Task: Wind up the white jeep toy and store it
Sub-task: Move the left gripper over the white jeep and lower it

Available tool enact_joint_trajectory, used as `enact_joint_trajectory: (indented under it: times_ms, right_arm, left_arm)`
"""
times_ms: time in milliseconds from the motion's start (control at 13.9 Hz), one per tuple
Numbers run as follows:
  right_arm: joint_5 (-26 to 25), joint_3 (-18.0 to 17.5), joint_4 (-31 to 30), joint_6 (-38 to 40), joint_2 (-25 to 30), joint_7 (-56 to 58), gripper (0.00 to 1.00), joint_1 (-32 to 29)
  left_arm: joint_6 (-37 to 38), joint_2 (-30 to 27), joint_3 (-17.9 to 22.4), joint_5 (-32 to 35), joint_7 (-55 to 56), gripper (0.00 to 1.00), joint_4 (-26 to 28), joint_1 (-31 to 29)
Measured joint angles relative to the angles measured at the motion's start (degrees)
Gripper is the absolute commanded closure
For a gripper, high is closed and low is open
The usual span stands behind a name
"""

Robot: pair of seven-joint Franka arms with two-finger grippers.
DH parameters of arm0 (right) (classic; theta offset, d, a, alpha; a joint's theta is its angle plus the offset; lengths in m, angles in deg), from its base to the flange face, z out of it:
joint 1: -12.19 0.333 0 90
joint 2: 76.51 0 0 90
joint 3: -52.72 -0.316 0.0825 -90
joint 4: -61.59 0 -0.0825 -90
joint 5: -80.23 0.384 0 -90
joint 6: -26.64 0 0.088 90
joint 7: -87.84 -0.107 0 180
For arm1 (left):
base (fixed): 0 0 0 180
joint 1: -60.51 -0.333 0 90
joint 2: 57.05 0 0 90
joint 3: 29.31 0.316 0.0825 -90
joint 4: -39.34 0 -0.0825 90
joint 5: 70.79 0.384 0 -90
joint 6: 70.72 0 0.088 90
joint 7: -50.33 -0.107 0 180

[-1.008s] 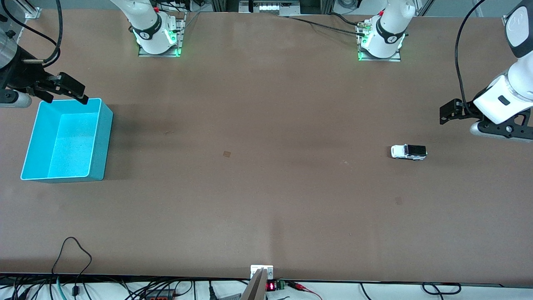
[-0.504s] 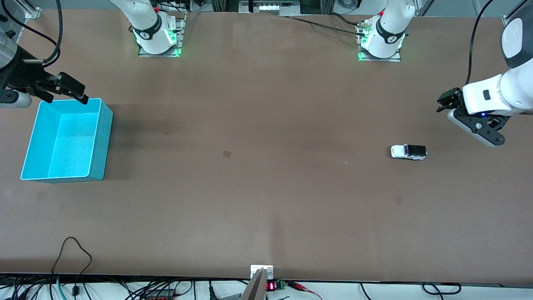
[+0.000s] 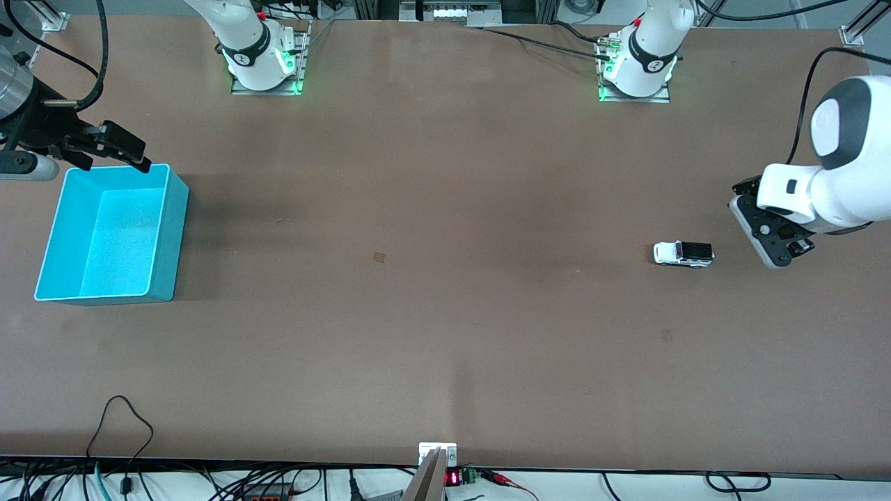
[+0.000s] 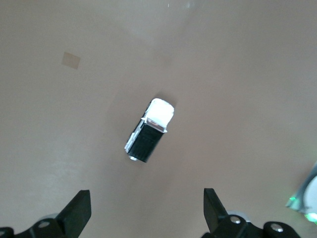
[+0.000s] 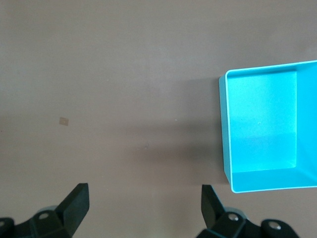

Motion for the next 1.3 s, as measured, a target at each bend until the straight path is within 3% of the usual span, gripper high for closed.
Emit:
enact_joint_trajectory:
  times_ms: [432,1296]
  right_arm:
    - [0.0,0.0,0.0,0.0,-0.1,-0.1,0.00,0.0]
    - [0.0,0.0,0.1,0.0,-0.2,-0.2,0.00,0.0]
  left_arm:
    - [-14.7,0.1,0.0,0.8,-7.8,0.00,10.2,-1.3]
    - [-15.7,0.1,-0.2,0.8,-12.1,0.00,12.0,-2.7]
